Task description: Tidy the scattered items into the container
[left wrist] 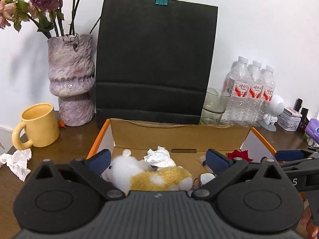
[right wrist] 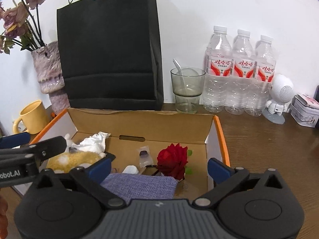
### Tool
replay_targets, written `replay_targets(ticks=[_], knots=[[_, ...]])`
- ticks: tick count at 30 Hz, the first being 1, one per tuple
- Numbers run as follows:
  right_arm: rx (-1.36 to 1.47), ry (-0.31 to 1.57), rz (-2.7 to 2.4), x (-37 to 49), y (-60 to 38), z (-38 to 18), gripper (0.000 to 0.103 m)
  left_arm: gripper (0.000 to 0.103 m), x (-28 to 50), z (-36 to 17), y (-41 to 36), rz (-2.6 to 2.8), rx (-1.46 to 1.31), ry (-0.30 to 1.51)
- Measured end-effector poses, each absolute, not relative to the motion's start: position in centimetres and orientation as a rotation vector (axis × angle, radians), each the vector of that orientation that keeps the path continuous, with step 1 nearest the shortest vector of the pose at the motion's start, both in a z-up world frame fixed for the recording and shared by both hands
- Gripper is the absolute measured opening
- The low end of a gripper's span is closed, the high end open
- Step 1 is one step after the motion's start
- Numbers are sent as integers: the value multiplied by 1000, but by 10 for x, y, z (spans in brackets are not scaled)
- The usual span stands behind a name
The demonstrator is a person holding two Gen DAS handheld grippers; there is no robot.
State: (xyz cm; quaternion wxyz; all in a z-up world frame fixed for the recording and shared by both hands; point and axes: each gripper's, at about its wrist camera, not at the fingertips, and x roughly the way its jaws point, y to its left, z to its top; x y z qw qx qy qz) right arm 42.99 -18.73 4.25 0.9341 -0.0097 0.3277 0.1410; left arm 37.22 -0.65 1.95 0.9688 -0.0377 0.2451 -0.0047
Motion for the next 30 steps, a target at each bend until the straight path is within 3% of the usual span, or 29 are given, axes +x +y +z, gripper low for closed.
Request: replay_targets(ticks=[11, 30], knots=[[-2, 658, 252, 418, -190, 54, 103, 103, 359, 22, -11, 15, -88, 502], [20, 672, 242, 302, -210, 101, 103, 103, 245, 73, -23, 21, -47, 519]])
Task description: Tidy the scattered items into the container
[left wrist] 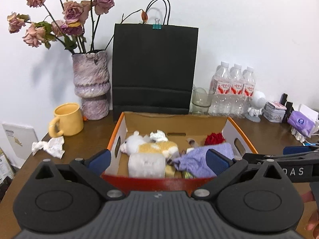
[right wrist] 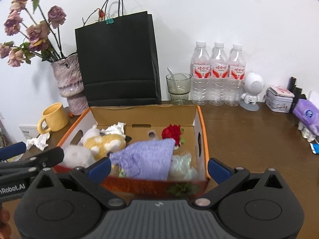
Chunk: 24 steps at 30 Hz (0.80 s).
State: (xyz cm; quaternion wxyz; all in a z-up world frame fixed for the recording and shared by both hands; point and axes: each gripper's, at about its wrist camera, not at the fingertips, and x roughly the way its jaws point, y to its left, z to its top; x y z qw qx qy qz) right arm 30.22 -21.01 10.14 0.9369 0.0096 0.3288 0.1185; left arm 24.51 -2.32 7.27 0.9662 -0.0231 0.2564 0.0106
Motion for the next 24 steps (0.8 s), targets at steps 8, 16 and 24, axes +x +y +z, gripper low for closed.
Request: replay_targets(ticks=[8, 16, 24], knots=[[-10, 691, 233, 265, -217, 108, 103, 103, 216, 78, -29, 42, -41, 553], [2, 706, 259, 248, -223, 115, 103, 103, 205, 77, -31, 56, -37, 597], [-25, 709, 272, 237, -215, 113, 103, 103, 200, 74, -26, 66, -56, 623]])
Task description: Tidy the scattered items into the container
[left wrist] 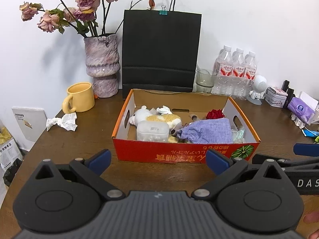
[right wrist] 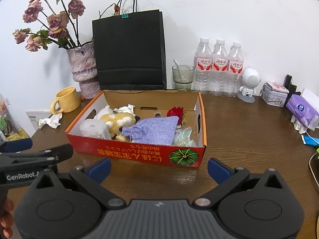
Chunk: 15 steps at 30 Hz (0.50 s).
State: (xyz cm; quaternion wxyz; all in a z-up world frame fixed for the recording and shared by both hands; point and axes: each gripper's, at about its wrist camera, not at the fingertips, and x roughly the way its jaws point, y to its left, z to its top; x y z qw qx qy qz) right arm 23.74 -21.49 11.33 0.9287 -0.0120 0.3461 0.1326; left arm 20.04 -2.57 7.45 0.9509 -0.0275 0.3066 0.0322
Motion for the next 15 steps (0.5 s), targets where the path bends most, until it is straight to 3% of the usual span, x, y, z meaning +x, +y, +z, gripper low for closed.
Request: replay_targets(ticks=[15], knots=[[-22, 715, 272, 230, -215, 113, 103, 103, 194, 78, -23, 64, -69, 623]])
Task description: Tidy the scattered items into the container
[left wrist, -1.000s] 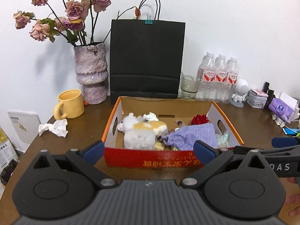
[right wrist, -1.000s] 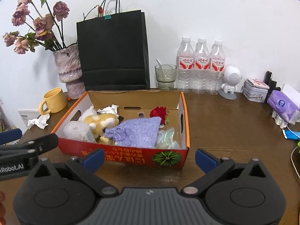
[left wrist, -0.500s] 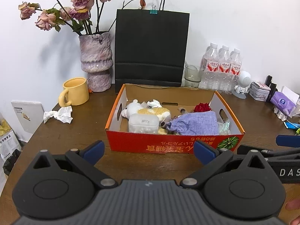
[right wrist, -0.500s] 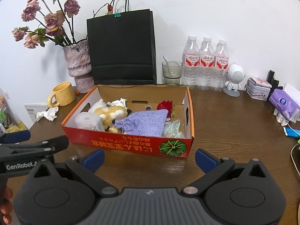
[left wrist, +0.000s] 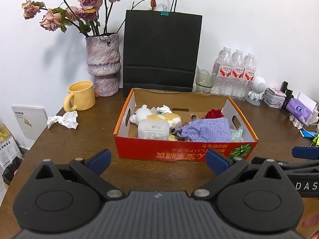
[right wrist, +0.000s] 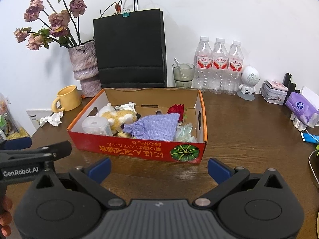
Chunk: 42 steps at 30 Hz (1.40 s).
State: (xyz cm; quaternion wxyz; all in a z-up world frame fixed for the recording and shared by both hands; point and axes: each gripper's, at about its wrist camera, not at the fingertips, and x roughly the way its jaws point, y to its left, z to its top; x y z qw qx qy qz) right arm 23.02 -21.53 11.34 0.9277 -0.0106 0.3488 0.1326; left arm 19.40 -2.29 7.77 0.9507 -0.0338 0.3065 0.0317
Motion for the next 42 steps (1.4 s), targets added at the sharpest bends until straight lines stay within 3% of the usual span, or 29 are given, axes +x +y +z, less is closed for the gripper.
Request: replay_targets(ticks=[42], knots=[[-18, 714, 268, 229, -216, 110, 103, 103, 193, 76, -25, 73, -53, 618]])
